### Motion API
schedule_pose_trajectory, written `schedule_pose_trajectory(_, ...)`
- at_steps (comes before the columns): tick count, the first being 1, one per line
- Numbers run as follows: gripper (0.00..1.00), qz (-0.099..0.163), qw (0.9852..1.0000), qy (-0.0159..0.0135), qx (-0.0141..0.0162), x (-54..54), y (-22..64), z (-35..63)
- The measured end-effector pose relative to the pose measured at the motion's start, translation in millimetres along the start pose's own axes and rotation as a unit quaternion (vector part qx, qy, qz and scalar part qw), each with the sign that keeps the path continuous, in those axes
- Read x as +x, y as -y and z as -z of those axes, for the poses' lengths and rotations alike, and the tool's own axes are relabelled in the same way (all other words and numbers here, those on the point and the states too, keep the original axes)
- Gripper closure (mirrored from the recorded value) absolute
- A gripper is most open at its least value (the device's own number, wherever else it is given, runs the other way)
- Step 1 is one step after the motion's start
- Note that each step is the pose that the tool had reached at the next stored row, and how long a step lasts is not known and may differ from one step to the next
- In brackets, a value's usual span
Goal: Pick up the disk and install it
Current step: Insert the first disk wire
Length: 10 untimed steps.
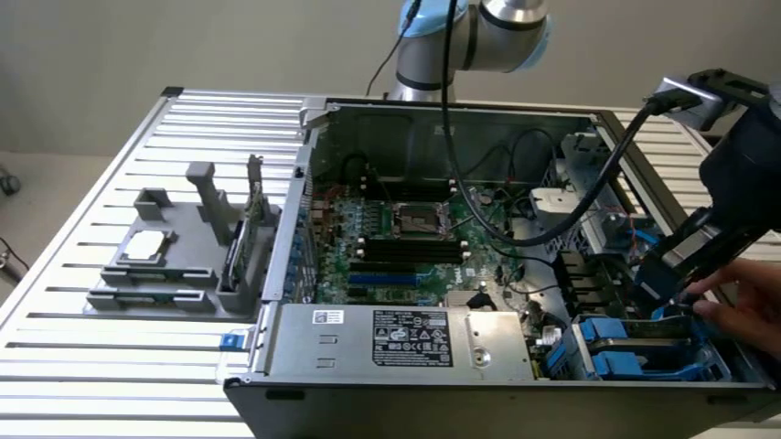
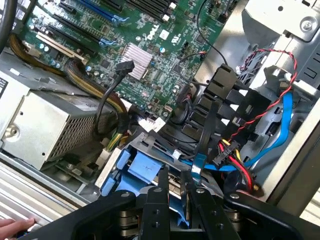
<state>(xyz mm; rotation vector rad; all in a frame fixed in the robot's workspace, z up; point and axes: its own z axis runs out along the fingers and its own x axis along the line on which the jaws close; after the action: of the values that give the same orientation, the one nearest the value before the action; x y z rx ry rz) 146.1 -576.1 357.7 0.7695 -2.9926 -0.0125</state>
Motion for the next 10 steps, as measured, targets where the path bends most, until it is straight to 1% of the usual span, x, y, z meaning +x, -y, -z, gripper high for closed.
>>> schedule_pose_trajectory(10,0.75,-0.031,0.9995,-0.0022,-0.0030,-2.4,-2.9,-7.1)
